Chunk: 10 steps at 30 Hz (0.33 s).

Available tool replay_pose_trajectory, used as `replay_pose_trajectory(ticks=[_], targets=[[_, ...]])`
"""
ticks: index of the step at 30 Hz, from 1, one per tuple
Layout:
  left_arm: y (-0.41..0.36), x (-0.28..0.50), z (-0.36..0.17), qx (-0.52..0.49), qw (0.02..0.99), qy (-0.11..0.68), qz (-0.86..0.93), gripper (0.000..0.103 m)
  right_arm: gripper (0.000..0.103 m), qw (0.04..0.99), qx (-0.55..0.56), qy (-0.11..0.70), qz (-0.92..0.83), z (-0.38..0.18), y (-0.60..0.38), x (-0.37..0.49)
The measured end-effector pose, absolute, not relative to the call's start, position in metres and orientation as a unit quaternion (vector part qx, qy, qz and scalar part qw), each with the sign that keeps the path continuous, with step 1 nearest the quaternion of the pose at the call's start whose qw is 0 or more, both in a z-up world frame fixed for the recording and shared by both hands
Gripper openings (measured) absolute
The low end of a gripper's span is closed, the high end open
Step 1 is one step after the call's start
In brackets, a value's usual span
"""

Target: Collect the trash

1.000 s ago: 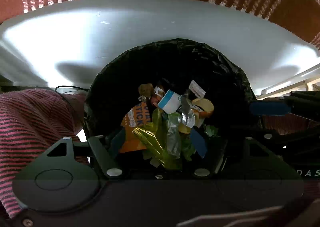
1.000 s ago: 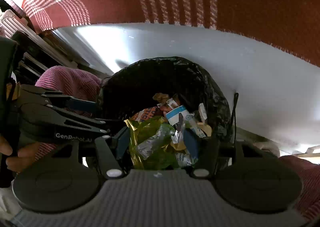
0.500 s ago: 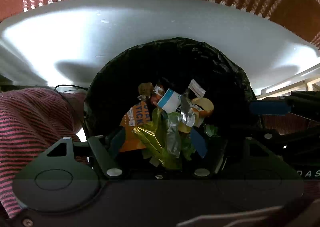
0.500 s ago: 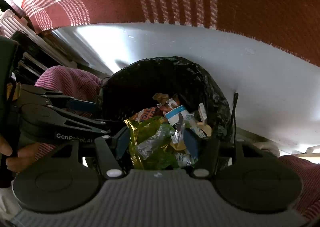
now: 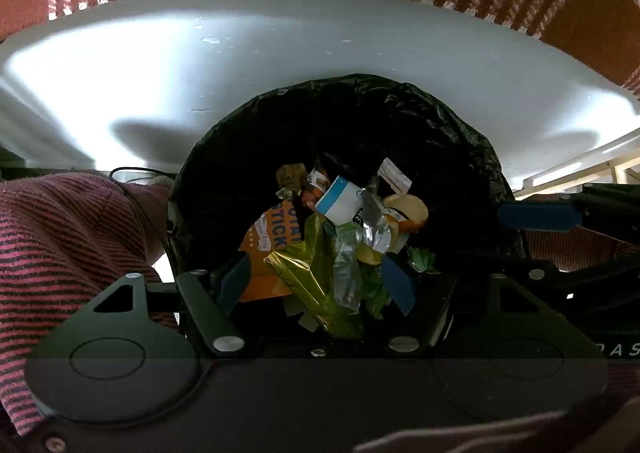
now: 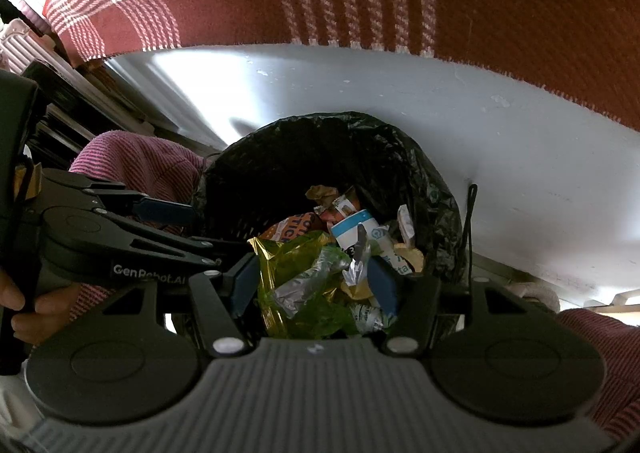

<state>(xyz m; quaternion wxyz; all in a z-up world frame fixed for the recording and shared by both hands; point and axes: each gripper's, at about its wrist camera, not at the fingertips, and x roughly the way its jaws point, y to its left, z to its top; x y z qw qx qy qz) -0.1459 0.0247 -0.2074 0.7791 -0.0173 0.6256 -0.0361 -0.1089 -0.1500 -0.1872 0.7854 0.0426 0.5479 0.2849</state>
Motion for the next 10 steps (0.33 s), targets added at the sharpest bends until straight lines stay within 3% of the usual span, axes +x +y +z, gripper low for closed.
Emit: replay_pose_trajectory(ticks=[10], targets=[[0.0226,-0.1469,-0.2031,-0.017,0.785,0.618,-0.04,0.07,0.072,0.786,0.043,0.547,0.284,-0.1874,-0.1493,-0.1092]])
